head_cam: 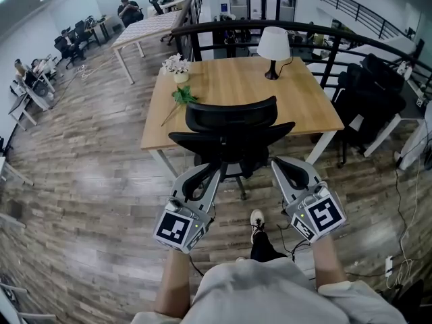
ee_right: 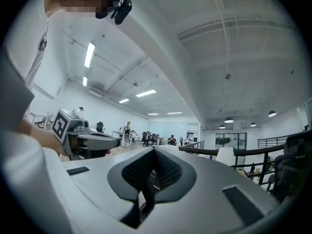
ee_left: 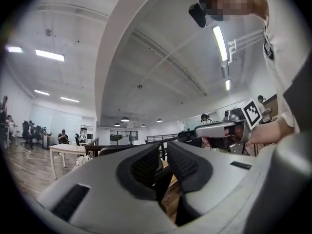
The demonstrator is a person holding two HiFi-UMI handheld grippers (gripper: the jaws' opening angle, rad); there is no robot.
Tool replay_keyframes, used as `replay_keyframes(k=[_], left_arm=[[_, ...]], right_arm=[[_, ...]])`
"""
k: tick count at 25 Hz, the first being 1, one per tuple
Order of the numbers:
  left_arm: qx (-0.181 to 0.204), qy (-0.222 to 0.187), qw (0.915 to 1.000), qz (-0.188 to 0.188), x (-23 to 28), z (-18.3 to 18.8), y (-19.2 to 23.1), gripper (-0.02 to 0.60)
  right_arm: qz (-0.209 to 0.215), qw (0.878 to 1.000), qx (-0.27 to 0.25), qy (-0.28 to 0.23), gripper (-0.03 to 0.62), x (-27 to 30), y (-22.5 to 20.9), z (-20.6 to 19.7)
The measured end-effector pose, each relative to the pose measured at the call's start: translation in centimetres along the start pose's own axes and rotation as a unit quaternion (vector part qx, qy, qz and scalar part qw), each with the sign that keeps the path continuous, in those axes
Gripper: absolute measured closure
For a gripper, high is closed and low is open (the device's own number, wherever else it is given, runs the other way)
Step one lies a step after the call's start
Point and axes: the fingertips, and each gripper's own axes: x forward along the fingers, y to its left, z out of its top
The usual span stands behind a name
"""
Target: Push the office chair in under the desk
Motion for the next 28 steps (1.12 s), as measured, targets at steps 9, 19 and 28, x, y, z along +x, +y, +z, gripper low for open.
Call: replay_keyframes(k=[9, 19, 28], left_arm=[[0.005, 0.002, 1.0, -0.003, 0.6, 0.0, 0.0, 0.555], [0.005, 0.012, 0.9998, -0.013, 0.7, -0.7, 0.0, 0.555], [0.005, 0.022, 0.9997, -0.011, 0.9, -1.4, 0.6, 0.555]], right_arm=[[-0.012, 1.0, -0.002, 0.017, 0.576, 0.4, -0.8, -0.9], [-0.015, 1.0, 0.003, 0.02, 0.576, 0.5, -0.9, -1.7], [-0.008, 1.0, 0.006, 0.021, 0.576, 1.3, -1.0, -2.0]])
